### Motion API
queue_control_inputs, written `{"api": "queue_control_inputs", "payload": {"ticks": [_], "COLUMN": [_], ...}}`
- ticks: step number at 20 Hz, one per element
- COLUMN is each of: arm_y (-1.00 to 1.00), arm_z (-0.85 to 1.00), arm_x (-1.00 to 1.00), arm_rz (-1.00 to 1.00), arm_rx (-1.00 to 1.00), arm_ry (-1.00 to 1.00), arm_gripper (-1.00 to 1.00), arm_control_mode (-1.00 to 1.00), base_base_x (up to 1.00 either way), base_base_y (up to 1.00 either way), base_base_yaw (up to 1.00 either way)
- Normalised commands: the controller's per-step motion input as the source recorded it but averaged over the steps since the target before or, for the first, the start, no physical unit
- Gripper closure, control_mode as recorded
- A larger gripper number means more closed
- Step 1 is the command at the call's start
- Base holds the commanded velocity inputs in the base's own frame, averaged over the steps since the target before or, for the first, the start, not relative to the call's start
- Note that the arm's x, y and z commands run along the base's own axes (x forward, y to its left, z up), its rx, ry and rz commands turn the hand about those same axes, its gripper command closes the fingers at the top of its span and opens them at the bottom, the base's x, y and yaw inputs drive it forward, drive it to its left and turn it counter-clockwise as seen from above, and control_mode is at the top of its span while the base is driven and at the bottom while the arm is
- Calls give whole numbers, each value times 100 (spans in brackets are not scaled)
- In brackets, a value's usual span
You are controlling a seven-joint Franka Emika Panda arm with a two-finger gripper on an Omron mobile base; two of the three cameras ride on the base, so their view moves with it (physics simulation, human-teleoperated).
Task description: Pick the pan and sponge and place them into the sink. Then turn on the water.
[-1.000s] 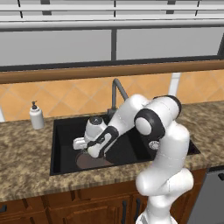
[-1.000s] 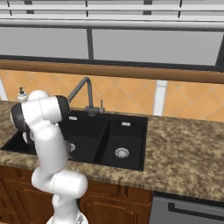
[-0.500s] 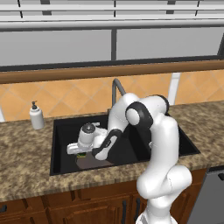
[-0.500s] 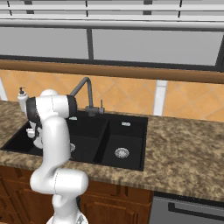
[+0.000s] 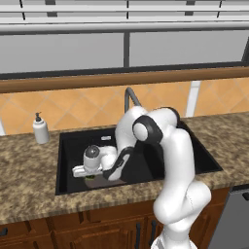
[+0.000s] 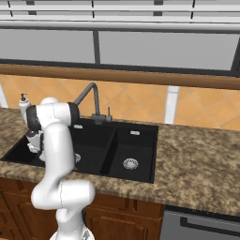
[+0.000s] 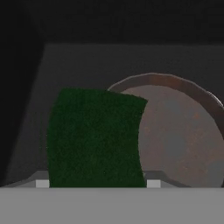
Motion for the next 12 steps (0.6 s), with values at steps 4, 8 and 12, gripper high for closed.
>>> {"api": "queue_control_inputs", "payload": {"ticks": [4,8,12], "arm_y": [0,1,0], "arm_z": [-12,0,0], "arm_x": [43,30,10], "arm_rz": [0,0,0], "arm_rx": [-3,-1,0], "arm_ry": [10,5,0], "arm_gripper": [-100,-100,-100], "arm_control_mode": [-100,-100,-100], "base_base_x": [0,0,0], "base_base_y": [0,0,0], "base_base_yaw": [0,0,0]}}
